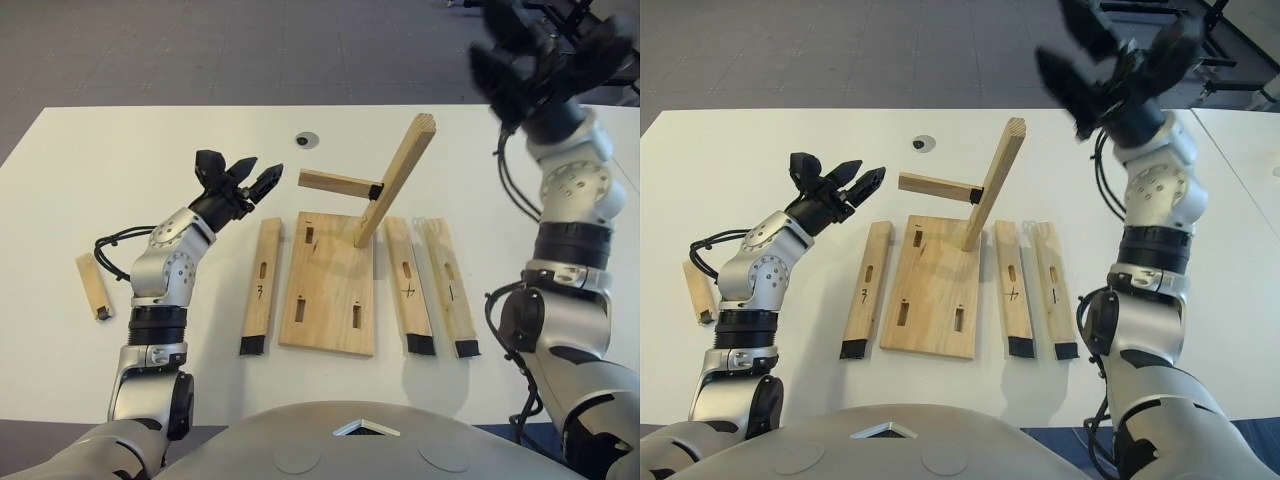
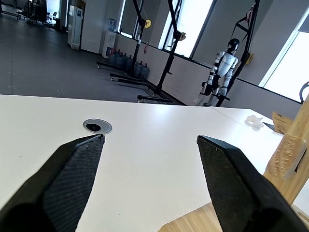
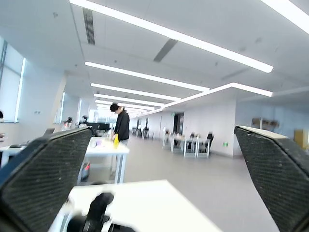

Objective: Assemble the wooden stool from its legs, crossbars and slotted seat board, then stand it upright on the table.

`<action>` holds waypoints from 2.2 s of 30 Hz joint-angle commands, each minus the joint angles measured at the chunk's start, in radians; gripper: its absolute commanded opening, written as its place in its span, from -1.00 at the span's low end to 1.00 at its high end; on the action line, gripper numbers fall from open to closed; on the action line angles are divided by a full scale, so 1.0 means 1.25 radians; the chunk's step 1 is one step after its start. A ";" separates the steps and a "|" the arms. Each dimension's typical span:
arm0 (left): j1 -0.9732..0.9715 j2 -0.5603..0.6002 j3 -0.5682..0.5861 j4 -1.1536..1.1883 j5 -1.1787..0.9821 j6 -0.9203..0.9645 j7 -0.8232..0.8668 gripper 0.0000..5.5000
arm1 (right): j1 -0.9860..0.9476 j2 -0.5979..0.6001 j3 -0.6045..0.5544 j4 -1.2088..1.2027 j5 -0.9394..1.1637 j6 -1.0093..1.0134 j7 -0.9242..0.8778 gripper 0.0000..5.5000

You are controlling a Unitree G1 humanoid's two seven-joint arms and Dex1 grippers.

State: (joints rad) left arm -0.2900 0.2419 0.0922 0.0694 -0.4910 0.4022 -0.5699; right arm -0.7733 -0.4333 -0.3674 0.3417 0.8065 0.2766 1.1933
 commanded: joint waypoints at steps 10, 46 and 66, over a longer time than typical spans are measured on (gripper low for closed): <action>0.019 -0.046 0.001 0.015 0.029 -0.049 0.038 0.28 | -0.005 0.073 0.192 0.063 -0.158 0.002 -0.038 0.96; 0.223 -0.077 0.099 -0.385 0.271 -0.114 0.457 0.28 | 1.015 0.033 0.140 -0.805 -0.339 0.334 -0.811 0.96; 0.188 -0.082 0.109 -0.345 0.241 -0.114 0.446 0.28 | 1.030 0.068 0.178 -0.825 -0.397 0.524 -0.872 0.10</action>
State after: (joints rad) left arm -0.0395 0.1448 0.2214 -0.3782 -0.1871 0.2419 -0.0243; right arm 0.5070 -0.3546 -0.1377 -0.6971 0.3145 0.8932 0.1139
